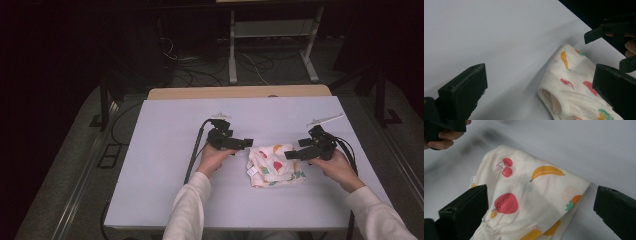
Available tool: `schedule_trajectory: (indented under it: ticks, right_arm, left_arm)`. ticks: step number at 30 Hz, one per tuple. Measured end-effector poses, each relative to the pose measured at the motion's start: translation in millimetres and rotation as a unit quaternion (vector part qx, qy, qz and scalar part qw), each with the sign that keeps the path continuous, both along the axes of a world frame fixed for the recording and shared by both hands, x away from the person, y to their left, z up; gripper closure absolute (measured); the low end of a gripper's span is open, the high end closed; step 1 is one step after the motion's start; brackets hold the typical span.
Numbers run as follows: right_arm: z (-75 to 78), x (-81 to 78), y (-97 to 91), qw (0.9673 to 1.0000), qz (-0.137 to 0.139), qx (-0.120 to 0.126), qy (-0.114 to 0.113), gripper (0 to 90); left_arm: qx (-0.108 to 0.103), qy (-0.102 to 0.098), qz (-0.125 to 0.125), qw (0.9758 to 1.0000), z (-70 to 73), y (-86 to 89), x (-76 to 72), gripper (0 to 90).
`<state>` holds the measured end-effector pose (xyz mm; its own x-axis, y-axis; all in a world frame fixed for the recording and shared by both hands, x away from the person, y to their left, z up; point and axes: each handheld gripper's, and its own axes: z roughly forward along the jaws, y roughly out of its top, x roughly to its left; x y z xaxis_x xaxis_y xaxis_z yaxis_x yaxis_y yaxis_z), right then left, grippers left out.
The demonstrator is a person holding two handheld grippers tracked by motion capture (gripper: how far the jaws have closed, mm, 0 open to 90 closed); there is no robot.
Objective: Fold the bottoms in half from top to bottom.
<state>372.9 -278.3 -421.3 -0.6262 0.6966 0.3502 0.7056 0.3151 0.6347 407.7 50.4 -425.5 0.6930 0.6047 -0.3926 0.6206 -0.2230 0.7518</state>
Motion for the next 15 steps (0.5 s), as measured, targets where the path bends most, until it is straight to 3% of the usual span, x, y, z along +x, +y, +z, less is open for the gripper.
schedule_trajectory:
  ticks: [15]
  right_arm:
    - [-17.1, 18.8, -4.9, 0.9997, -0.022, 0.0, 0.009, 0.0]
  left_arm:
    - [-0.007, 0.02, -0.005, 0.9998, -20.0, -11.0, 6.8, 0.0]
